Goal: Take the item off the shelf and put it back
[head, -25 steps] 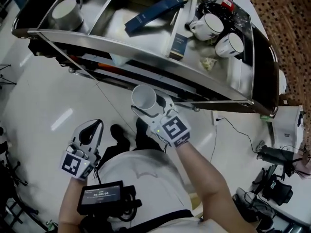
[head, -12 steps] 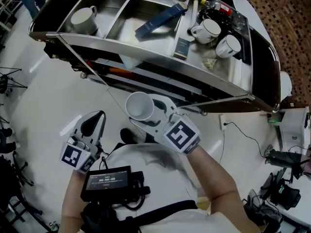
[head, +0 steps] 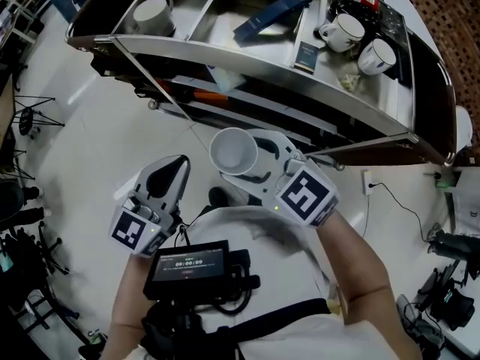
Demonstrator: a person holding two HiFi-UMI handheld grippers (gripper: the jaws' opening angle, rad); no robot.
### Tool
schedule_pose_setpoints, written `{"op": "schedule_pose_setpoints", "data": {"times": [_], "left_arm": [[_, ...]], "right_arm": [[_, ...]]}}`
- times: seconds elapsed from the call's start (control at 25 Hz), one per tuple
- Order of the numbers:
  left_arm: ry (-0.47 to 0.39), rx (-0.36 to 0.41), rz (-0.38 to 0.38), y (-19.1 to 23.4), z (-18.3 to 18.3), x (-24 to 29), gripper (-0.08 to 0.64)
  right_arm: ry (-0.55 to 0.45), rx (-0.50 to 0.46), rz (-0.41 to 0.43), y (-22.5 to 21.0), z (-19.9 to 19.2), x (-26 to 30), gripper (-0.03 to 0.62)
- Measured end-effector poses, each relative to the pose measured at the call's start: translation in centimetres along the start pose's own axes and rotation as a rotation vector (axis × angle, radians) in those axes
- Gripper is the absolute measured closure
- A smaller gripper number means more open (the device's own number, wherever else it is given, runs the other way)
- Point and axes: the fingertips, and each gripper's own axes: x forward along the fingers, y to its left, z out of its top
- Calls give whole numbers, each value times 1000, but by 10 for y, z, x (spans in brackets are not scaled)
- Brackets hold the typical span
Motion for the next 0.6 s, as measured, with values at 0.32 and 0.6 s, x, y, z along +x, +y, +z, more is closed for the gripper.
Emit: {"op": "schedule_pose_setpoints", "data": {"times": [0.32, 0.6], "left_arm": [[-9, 18, -16, -8, 6, 4, 551], [-28, 20, -19, -11, 13, 5, 551]], "right_arm": [[-8, -29, 10, 2, -4, -2, 313], [-11, -2, 15, 7, 1, -7, 313]]}}
